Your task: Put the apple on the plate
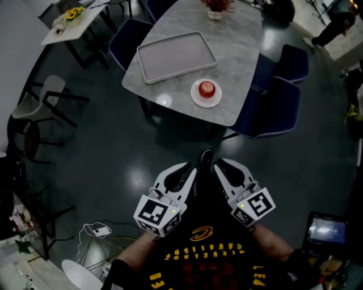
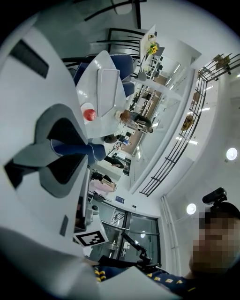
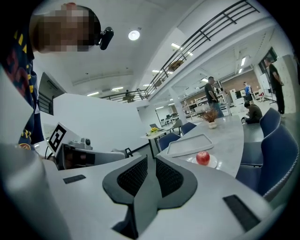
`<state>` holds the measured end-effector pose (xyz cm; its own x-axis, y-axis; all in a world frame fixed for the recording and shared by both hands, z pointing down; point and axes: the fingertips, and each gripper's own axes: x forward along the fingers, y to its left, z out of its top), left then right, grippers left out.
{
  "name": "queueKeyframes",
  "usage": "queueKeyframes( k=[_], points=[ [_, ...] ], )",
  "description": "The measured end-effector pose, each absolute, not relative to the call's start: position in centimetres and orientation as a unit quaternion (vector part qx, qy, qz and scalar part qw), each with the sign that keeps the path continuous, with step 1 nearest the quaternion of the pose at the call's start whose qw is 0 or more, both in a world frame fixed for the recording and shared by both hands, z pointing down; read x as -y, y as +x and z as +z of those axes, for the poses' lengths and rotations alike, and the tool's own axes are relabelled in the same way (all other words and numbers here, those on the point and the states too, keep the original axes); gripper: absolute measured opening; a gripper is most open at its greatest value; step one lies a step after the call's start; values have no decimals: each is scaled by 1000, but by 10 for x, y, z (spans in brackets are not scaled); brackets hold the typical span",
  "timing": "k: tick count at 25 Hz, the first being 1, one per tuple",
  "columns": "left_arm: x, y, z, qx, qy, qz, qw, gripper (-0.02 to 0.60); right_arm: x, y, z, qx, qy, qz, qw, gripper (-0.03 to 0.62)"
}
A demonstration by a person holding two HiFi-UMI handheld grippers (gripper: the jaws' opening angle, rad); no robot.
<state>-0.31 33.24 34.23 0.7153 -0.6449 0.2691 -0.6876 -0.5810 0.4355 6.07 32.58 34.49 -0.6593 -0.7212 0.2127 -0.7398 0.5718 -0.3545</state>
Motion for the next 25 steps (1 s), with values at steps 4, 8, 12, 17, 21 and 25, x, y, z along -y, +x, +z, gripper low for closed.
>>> queueKeyframes(
  k=[4, 8, 12, 17, 21, 25],
  points=[
    [-301, -5, 345, 392, 881, 48, 260, 44, -292, 57, 349, 892, 392, 224, 20, 44],
    [-263, 4, 353, 401, 874, 47, 270, 44, -253, 69, 356, 892, 384, 237, 23, 44],
    [-228, 21, 358, 405, 866, 49, 289, 44, -216, 92, 364, 885, 387, 258, 24, 44],
    [-192, 36, 360, 415, 856, 53, 303, 44, -174, 118, 373, 876, 390, 281, 23, 44],
    [-160, 47, 368, 429, 846, 51, 313, 44, -139, 136, 380, 876, 386, 289, 21, 44],
    [-139, 56, 372, 440, 838, 41, 321, 44, -116, 149, 386, 876, 385, 289, 25, 44]
  ],
)
